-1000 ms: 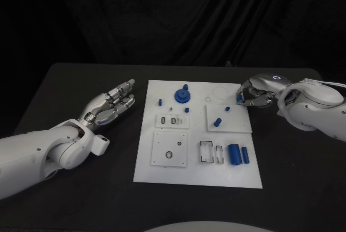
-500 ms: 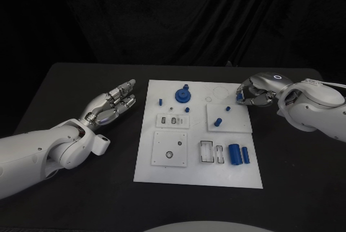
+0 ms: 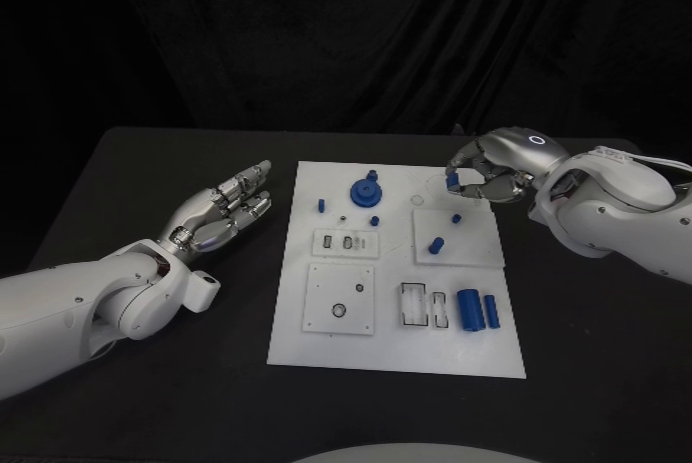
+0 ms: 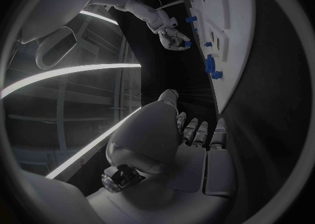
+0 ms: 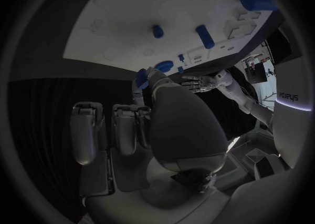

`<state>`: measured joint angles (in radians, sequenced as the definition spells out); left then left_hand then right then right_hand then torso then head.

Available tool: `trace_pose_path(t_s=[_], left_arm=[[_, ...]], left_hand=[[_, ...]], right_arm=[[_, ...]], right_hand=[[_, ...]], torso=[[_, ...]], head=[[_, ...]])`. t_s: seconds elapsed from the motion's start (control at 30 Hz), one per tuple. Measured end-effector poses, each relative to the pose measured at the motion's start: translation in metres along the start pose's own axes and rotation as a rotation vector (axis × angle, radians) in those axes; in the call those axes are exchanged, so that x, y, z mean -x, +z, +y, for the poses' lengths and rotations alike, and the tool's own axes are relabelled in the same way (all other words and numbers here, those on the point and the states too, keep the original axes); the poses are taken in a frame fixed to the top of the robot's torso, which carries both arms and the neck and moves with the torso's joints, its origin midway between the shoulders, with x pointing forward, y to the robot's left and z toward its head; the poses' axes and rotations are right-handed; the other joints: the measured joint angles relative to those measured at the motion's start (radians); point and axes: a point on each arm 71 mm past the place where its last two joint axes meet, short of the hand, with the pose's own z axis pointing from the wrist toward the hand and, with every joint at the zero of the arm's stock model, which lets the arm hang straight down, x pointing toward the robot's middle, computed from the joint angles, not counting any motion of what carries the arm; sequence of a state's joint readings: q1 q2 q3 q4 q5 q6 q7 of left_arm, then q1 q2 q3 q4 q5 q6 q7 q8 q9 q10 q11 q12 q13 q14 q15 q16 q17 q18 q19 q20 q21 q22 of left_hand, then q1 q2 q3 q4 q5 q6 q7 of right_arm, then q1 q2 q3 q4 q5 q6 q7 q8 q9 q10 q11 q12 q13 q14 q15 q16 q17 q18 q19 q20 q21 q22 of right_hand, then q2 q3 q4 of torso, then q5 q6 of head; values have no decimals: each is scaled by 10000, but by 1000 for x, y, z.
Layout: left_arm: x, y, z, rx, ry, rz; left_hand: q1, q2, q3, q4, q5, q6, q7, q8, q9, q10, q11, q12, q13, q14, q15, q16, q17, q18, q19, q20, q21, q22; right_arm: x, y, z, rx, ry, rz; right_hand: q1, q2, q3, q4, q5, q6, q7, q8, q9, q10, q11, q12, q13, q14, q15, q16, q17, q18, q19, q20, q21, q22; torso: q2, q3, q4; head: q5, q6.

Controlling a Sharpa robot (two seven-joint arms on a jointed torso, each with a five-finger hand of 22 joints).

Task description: Assemble the parts on the task board

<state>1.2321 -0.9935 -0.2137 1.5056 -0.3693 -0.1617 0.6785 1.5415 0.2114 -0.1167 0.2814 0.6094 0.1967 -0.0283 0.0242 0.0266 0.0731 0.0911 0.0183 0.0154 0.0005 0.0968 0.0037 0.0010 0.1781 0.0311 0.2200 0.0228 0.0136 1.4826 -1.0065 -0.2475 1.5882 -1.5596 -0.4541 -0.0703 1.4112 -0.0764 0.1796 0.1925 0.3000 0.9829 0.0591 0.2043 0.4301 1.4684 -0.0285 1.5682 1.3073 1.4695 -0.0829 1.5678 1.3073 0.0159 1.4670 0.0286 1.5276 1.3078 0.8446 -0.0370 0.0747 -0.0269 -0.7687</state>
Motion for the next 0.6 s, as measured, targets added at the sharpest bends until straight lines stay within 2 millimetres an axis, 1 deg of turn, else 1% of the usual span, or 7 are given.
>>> trace_pose_path(t_s=[0.13,0.3,0.47,0.53,0.6], left_arm=[[-1,1,0,-8,-8,15],[-2,2,0,-19,-21,38],[-2,2,0,-18,-20,37],[-2,2,0,-20,-21,41],[-3,2,0,-25,-26,52]], left_hand=[[0,0,0,0,0,0,0,0,0,0,0,0,0,0,0,0,1,1,0,0,0,0],[0,0,0,0,0,0,0,0,0,-36,36,0,0,0,0,0,2,1,0,0,0,0],[0,0,0,0,0,1,0,0,0,-36,36,0,0,-1,0,0,3,0,0,0,0,0],[0,0,0,0,0,0,0,0,0,-36,36,0,0,-1,0,0,4,1,0,0,0,0],[0,0,0,0,0,0,0,0,0,-36,36,0,0,-1,-1,0,5,0,0,0,0,-1]], right_arm=[[1,8,27,646,203,-139],[-2,16,50,1193,371,-34],[-15,21,73,1663,582,371],[-20,22,81,1827,657,549],[-26,24,91,2019,745,771]], right_hand=[[0,0,-2,1,-18,26,12,56,0,0,0,0,0,0,0,0,0,0,0,0,-3,-1],[0,-1,-25,-21,14,28,10,57,-1,0,0,0,0,0,0,0,0,0,0,0,-74,-1],[0,-3,-29,-27,14,30,11,57,0,0,0,0,9,0,0,0,0,0,0,0,-97,-1],[11,-14,-2,-54,14,66,46,57,-1,0,0,0,8,0,0,0,0,0,0,0,-97,-2],[10,-15,-2,-55,15,66,46,57,-1,0,0,0,8,0,0,0,0,0,0,0,-97,-2]], torso=[[-6,-5,-6],[-8,-14,-7],[0,-19,3],[5,-19,8],[8,-19,13]], head=[[-31,-9],[-44,-9],[-82,1],[-95,2],[-110,2]])
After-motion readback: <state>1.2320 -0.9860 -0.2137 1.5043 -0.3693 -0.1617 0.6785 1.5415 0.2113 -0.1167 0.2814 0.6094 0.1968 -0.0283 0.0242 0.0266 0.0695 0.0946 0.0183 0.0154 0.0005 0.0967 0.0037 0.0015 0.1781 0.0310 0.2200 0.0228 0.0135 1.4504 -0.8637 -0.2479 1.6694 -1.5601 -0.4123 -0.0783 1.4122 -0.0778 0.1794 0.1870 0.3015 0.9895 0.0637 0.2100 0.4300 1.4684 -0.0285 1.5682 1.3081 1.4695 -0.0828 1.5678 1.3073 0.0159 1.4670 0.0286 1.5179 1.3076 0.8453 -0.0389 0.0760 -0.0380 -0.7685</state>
